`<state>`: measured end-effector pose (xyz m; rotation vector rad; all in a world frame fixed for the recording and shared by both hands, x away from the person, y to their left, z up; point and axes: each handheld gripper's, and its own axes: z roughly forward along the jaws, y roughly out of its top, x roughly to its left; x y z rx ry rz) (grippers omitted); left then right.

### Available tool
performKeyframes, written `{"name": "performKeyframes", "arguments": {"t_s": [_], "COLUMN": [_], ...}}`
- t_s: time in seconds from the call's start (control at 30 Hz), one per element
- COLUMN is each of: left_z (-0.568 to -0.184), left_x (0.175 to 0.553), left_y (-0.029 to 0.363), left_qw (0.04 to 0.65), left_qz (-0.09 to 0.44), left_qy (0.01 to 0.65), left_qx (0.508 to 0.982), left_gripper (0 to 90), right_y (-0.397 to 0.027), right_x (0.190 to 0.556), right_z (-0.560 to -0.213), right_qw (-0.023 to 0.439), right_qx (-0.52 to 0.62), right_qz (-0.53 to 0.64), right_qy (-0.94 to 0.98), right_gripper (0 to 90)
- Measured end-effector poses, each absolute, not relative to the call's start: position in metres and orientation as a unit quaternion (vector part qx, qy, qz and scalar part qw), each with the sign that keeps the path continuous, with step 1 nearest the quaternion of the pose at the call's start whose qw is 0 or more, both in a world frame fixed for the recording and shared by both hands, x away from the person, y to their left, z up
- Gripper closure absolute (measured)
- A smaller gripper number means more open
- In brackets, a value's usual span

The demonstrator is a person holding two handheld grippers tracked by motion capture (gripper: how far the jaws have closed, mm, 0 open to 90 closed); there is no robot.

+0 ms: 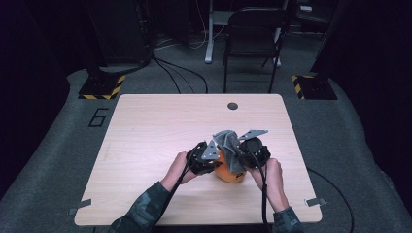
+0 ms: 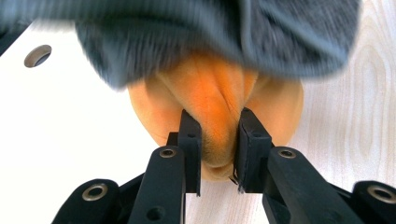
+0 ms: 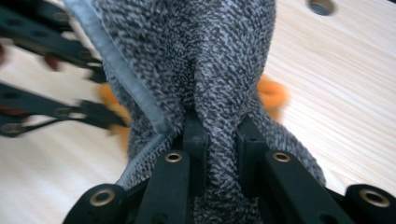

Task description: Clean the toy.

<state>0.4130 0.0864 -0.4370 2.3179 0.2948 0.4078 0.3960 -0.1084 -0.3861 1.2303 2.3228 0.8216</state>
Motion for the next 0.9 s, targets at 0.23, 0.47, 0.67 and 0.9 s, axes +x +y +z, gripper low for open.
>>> {"name": "performKeyframes", "arguments": {"t_s": [0.23,0.47,0.67,0.9], "left_z": [-0.438,-0.437,-0.437,-0.438], "left_x": [0.414,0.414,0.413,0.411], "left_y": [0.086,0.086,0.085,0.082], "left_qw": [0.378,0.378,0.38,0.376], "left_qz": [0.158,0.16,0.165,0.167], "left_qy": [0.116,0.113,0.106,0.1], "left_qx": [0.905,0.905,0.904,0.906], "left_gripper": [74.8,74.5,74.4,74.6], "right_y": [-0.131,-0.143,-0.134,-0.088], "right_x": [0.407,0.405,0.384,0.379], "right_z": [-0.395,-0.39,-0.359,-0.376], "right_qw": [0.232,0.244,0.223,0.19], "right_qx": [0.479,0.493,0.458,0.401], "right_qz": [0.255,0.26,0.328,0.312], "right_qy": [0.807,0.794,0.795,0.84], "right_gripper": [78.5,78.0,78.0,78.0]}}
